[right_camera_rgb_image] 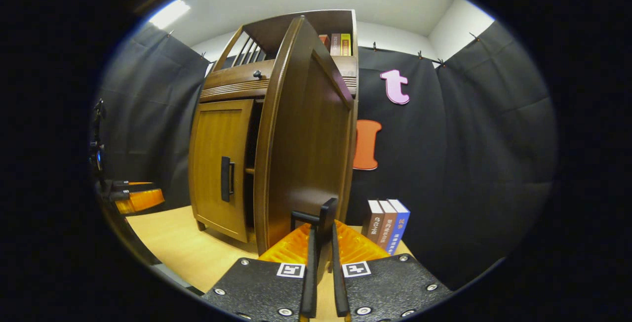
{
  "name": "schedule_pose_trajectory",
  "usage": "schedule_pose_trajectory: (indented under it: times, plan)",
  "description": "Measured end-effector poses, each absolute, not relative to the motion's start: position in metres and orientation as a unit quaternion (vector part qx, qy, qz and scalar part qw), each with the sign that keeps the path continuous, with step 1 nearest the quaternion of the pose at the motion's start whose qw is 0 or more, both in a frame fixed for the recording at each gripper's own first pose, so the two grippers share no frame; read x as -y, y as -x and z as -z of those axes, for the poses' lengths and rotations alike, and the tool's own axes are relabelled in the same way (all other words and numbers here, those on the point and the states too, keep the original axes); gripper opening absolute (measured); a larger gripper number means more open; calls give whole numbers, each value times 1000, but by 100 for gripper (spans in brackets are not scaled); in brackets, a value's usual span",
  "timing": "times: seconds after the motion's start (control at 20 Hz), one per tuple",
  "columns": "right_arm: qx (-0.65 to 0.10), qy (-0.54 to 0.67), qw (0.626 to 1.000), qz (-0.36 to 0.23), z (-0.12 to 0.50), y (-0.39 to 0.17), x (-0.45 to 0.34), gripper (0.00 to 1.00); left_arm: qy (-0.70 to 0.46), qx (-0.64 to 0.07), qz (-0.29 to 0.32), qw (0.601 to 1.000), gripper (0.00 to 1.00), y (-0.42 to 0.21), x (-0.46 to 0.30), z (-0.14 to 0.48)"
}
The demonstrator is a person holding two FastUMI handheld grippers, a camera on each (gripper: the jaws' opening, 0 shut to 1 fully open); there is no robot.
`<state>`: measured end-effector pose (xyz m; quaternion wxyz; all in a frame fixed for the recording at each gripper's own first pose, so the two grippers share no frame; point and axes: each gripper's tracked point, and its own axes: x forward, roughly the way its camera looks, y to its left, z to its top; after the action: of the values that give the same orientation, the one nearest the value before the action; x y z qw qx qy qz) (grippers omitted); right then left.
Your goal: Open the right door of the double-door shoe cabinet with the right hand, and open the left door with the left hand.
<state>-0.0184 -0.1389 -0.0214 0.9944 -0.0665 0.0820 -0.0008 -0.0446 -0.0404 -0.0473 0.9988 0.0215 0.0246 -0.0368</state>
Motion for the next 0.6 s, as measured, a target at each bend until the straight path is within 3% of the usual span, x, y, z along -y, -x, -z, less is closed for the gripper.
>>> schedule_pose_trajectory:
  times: [0.05, 0.1, 0.25, 0.3, 0.35, 0.4, 0.6]
  plan:
    - [-82, 73, 994, 4, 21, 18, 146, 11, -26, -24, 34, 999, 100, 45, 38, 46]
    - [-82, 80, 993, 6, 20, 18, 152, 11, -28, -23, 29, 999, 93, 45, 34, 46]
    - [-79, 68, 995, -8, 19, 19, 161, 9, -20, -18, 28, 999, 96, 45, 31, 42]
    - [-77, 62, 995, -14, 19, 19, 165, 19, -19, -19, 26, 999, 96, 47, 29, 42]
    - [-76, 57, 995, -20, 19, 19, 169, 19, -20, -22, 26, 999, 98, 47, 28, 44]
    - [-73, 52, 996, -25, 19, 20, 175, 9, -22, -23, 27, 999, 100, 48, 27, 45]
    - [-67, 11, 997, -33, 20, 20, 201, 8, -21, -23, 24, 999, 96, 49, 25, 45]
